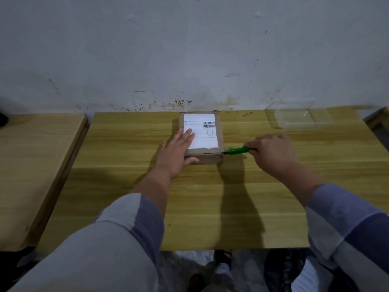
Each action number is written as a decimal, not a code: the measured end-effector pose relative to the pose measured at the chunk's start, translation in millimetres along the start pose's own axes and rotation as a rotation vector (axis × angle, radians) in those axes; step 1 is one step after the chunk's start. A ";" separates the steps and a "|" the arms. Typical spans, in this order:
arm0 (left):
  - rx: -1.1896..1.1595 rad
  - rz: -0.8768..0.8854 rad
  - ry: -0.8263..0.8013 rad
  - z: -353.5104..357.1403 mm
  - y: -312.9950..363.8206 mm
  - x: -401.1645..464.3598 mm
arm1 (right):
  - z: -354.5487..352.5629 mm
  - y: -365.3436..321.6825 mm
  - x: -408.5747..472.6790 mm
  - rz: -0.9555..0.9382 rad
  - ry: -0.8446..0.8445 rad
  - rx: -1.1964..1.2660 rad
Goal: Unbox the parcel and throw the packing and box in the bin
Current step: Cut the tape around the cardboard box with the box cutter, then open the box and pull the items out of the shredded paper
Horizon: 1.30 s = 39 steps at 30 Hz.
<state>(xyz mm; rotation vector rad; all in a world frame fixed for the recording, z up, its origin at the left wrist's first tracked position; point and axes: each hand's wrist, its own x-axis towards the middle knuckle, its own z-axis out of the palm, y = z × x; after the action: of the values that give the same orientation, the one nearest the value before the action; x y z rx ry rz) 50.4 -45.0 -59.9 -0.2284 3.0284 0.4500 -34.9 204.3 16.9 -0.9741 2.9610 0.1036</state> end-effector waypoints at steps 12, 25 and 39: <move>0.031 -0.044 0.015 -10.2 45.0 15.9 | -5.9 6.2 1.0 0.585 -0.273 1.153; 0.107 -0.211 0.079 18.2 66.2 50.6 | 69.2 17.0 63.1 0.750 -0.038 0.896; 0.107 -0.206 0.114 16.7 67.6 46.7 | 52.6 -31.3 139.9 0.258 -0.044 1.169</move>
<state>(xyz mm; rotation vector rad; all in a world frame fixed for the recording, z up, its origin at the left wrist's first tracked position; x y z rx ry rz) -5.4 17.5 -61.0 -0.5697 3.0812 0.2673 -128.8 100.0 -43.2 -0.3793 2.3520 -1.3644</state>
